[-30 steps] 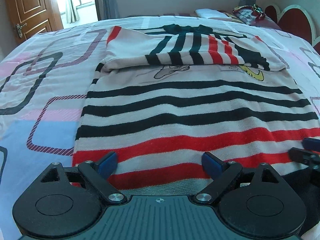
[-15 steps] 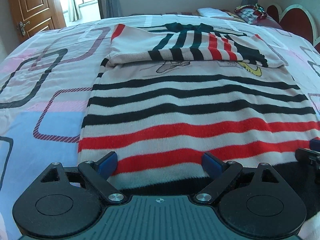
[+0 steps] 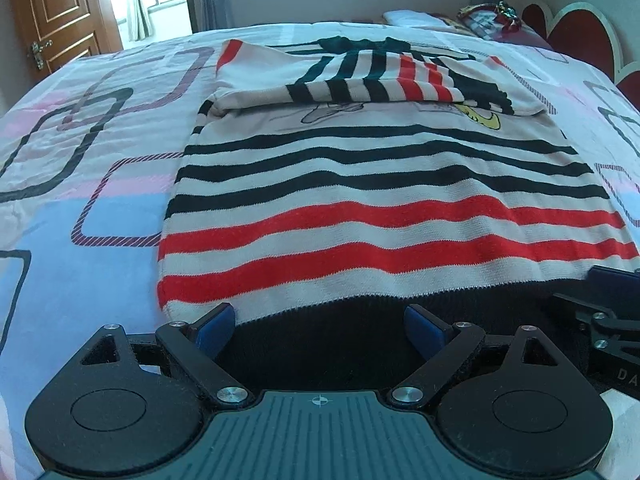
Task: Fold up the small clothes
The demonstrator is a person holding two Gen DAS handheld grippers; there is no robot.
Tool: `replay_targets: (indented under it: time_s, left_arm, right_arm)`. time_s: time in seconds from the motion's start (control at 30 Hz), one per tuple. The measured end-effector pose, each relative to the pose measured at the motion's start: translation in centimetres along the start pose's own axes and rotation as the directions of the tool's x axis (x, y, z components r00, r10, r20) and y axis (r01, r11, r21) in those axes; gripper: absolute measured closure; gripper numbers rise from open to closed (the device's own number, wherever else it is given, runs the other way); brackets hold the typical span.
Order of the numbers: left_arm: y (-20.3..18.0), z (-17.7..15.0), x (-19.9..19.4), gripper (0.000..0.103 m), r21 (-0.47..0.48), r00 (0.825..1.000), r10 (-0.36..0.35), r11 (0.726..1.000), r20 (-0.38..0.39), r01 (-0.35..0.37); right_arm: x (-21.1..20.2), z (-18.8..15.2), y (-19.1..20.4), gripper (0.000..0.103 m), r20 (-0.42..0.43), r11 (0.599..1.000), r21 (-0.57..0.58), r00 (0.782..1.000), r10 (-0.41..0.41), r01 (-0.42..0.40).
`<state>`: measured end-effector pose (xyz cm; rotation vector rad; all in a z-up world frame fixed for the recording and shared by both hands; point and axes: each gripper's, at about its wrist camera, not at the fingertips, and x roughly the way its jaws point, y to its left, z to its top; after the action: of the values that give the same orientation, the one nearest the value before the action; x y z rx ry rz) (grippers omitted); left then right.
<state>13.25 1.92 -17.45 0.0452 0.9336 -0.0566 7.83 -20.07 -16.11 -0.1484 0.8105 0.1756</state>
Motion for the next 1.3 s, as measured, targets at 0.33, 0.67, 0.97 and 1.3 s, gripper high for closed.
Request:
replay_targets:
  time_s: [0.33,0.67,0.97,1.3]
  left_arm:
    - [1.3,-0.2,-2.4,0.012,-0.006,0.999,0.008,1.000,0.039,-0.007]
    - [5.8,-2.4,-2.5,0.012,-0.061,1.000,0.020,0.998,-0.016,-0.021]
    - [6.9,-4.0,-2.4,0.013,-0.110,0.999,-0.029,0.994,-0.037,0.025]
    - [6.0,-3.6,-2.9,0.068,-0.124,0.991,-0.125,0.985,-0.044,0.119]
  right_arm:
    - [-2.8,-0.7,-3.0,0.047,0.001,0.996,0.064,0.998,-0.059,0.059]
    - [-4.8,-2.8,-7.2,0.033,-0.028,0.977,0.156,0.989,-0.143,0.146]
    - [-4.1,-3.9,-8.8,0.030,-0.070,0.952,0.295,0.996,-0.057,0.076]
    - [-3.6,-3.4,-8.7,0.063,-0.112,0.946,0.323,0.993,0.024,0.013]
